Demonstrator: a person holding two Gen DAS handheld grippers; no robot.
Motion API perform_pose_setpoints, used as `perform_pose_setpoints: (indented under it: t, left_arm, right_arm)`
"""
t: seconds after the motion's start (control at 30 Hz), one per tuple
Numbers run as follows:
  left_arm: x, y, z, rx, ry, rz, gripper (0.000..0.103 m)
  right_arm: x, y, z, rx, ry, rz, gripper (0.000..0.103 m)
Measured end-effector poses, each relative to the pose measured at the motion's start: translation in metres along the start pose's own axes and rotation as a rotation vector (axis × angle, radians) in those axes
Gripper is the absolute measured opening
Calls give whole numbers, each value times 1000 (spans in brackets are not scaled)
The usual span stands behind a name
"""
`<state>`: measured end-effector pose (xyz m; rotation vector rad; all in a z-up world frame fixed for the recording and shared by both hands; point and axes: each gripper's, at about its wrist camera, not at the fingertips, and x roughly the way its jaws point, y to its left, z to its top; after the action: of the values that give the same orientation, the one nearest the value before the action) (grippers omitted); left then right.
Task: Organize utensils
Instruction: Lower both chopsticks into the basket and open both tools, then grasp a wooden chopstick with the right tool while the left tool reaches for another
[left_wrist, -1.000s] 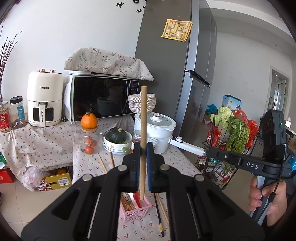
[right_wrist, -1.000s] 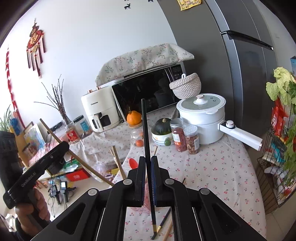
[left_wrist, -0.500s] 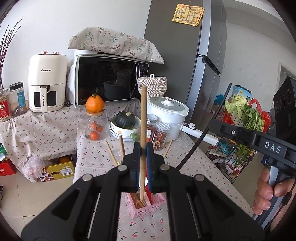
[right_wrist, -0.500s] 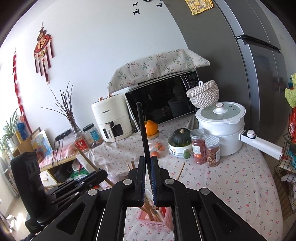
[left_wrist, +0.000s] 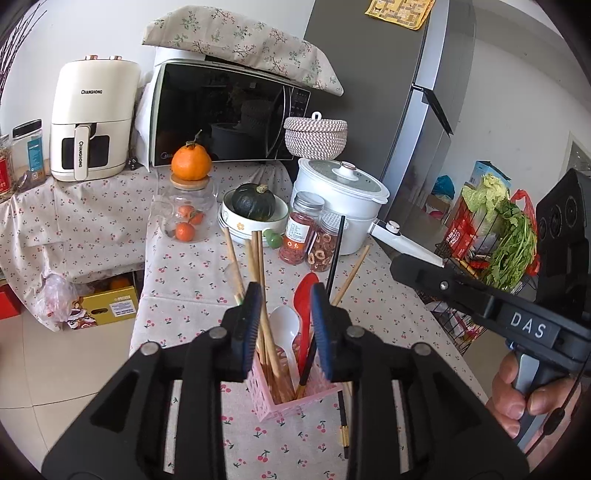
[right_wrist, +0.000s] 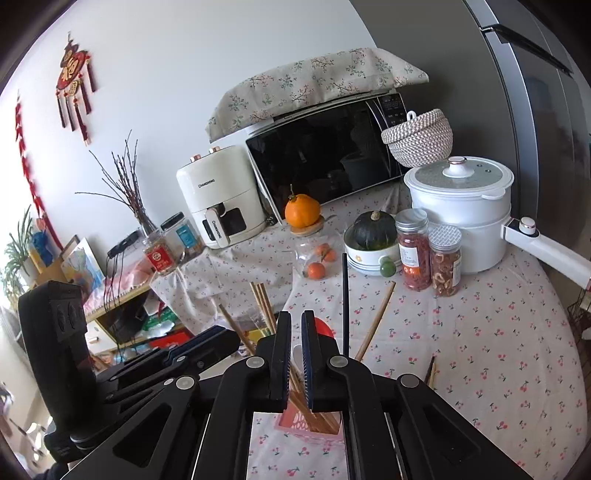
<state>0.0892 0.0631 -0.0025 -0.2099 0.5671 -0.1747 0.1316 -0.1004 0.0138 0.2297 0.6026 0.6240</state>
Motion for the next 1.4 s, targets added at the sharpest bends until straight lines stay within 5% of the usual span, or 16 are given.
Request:
perform_pose_setpoints:
  t: [0.1, 0.2, 0.4, 0.57, 0.9, 1.4]
  left_arm:
    - [-4, 2, 1, -10, -4, 5, 63]
    - [-6, 4, 1, -15, 16, 10, 75]
    - [-7, 11, -11, -38, 91, 22, 99]
    - [2, 15, -30, -38, 196, 35, 102]
    - [33, 29, -73, -114, 389, 103, 102]
    - [42, 21, -79, -72, 425, 91, 102]
  right_arm:
    - [-6, -4, 1, 7, -9, -10, 19]
    - [-14, -10, 1, 21, -15, -24, 44]
    - [-27, -30, -3, 29, 2, -82, 69]
    - [-27, -53, -16, 37, 50, -152, 86]
    - [12, -101, -62, 21, 227, -337, 90]
    - [95, -124, -111, -100, 422, -457, 90]
